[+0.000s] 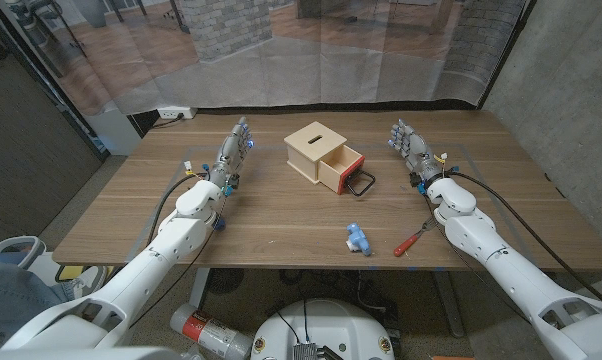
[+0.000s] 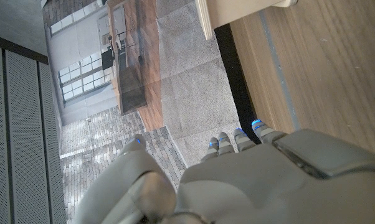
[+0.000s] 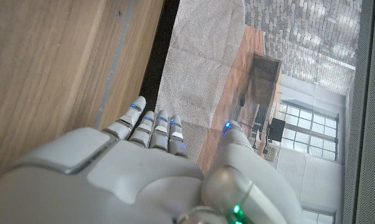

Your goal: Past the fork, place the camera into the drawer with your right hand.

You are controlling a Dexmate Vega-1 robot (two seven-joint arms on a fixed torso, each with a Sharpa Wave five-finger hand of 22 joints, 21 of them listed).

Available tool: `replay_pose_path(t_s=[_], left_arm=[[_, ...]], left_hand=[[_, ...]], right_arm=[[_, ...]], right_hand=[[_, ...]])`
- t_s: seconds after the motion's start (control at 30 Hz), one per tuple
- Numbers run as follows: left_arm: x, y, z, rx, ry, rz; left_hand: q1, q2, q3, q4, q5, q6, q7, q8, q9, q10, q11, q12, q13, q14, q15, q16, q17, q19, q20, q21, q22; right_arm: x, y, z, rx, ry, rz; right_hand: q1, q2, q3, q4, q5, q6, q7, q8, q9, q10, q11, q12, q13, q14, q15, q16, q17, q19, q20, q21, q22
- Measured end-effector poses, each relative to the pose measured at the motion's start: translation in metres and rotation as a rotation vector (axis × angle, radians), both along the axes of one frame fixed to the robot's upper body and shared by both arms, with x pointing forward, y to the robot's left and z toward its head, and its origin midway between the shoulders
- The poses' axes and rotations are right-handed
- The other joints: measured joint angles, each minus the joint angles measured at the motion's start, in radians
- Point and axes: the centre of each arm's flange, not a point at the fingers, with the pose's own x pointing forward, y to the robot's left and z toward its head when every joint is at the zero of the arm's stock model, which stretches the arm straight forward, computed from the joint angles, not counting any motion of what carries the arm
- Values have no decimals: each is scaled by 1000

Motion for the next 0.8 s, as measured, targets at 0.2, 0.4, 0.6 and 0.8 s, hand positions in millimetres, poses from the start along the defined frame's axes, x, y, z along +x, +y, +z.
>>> replay_pose_path(t_s=[0.2,0.4,0.6,0.8], left_arm=[[2,-5,-2,34,10,-7],[3,-5,-3,39,16,-9],[2,-1,-2,4,10,-3],[2,-5,-4,48,25,-10]], left_hand=[[0,0,0,0,0,0,0,0,0,0,0,0,0,0,0,0,0,0,0,0,0],[0,0,0,0,0,0,0,0,0,0,0,0,0,0,0,0,0,0,0,0,0],[4,4,0,0,0,0,0,0,0,0,0,0,0,0,0,0,0,0,0,0,0],[5,5,0,0,0,0,0,0,0,0,0,0,0,0,0,0,5,0,0,0,0]], right_arm=[[1,-1,3,32,-7,-2],[-1,-1,3,33,-13,-2],[-1,4,0,-23,-5,3],[-5,-1,3,27,-28,-3]], right_hand=[[0,0,0,0,0,0,0,0,0,0,0,0,2,0,0,0,0,0,0,0,0],[0,0,0,0,0,0,0,0,0,2,-2,0,2,0,0,0,0,0,0,0,0],[0,0,0,0,0,0,0,0,0,5,-5,0,2,5,-5,0,0,0,0,0,0],[0,0,0,0,0,0,0,0,0,5,-5,0,2,5,-5,0,0,3,4,-4,0]])
